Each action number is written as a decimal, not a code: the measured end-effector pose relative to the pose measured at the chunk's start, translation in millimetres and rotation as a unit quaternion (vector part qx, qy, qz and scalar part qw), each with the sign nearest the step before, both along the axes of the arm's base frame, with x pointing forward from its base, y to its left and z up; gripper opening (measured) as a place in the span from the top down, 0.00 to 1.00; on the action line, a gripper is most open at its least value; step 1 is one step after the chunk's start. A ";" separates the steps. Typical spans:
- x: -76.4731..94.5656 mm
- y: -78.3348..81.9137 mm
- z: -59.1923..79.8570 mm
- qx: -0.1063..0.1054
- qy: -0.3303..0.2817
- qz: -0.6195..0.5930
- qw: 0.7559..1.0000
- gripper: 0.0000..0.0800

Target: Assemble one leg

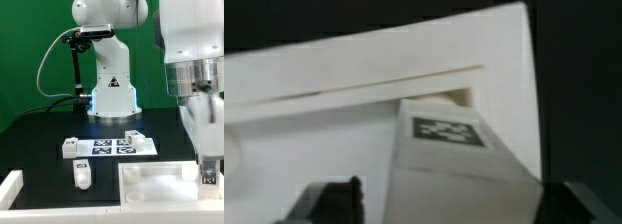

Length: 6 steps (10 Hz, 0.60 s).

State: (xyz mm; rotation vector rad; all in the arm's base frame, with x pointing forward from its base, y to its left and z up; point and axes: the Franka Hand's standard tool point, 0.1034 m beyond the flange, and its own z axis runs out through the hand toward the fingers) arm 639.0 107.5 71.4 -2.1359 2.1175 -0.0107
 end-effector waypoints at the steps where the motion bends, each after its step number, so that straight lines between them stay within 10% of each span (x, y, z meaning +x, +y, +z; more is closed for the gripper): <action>1: -1.0 9.5 -0.2 -0.006 -0.010 0.111 0.994 0.25; 6: -1.7 7.4 -1.0 -0.029 -0.018 0.328 0.944 0.19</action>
Offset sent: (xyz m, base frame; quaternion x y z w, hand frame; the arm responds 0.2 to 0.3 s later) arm 0.0000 0.0000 0.0000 0.0000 0.0000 -0.1296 0.9916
